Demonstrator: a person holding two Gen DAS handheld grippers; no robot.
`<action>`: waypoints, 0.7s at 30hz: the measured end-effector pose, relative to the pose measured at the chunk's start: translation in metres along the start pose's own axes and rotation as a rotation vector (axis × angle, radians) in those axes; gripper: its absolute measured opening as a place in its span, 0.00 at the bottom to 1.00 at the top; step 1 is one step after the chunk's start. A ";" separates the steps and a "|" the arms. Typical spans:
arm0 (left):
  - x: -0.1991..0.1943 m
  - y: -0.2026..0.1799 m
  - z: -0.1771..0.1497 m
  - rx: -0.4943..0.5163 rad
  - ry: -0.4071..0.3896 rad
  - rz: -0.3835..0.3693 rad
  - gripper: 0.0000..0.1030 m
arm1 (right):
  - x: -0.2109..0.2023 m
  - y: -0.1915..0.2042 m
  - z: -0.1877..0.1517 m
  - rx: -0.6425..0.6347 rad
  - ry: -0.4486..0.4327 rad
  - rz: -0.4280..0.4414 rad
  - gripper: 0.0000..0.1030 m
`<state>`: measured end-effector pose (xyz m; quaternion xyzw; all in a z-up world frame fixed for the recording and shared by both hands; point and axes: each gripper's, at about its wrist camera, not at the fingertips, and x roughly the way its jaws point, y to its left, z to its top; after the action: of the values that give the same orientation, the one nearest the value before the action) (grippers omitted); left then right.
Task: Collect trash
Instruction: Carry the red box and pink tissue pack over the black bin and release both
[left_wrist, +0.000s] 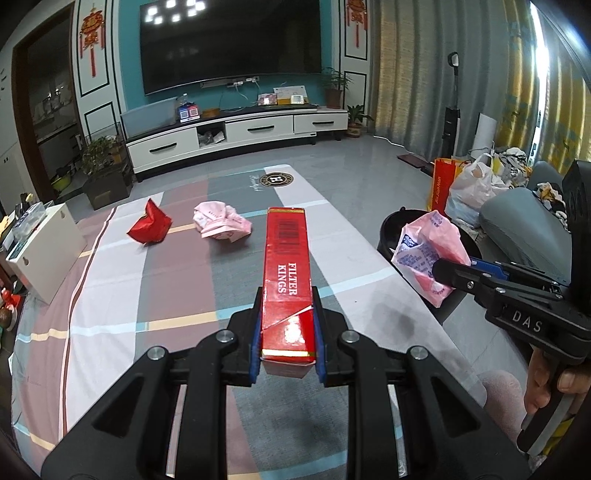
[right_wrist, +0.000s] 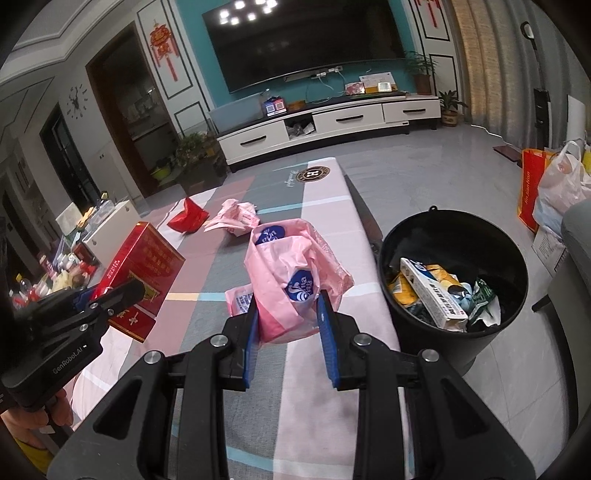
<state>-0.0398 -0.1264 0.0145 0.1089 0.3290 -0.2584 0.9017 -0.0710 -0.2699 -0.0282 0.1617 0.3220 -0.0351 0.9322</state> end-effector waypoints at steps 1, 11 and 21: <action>0.001 -0.003 0.001 0.006 0.001 -0.001 0.22 | -0.001 -0.003 0.000 0.005 -0.003 -0.002 0.29; 0.015 -0.024 0.012 0.051 0.007 -0.021 0.22 | -0.005 -0.032 0.001 0.054 -0.027 -0.028 0.29; 0.031 -0.047 0.022 0.098 0.015 -0.049 0.22 | -0.005 -0.062 0.000 0.105 -0.037 -0.056 0.29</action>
<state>-0.0330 -0.1869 0.0099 0.1465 0.3256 -0.2954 0.8861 -0.0850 -0.3287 -0.0424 0.2007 0.3069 -0.0810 0.9268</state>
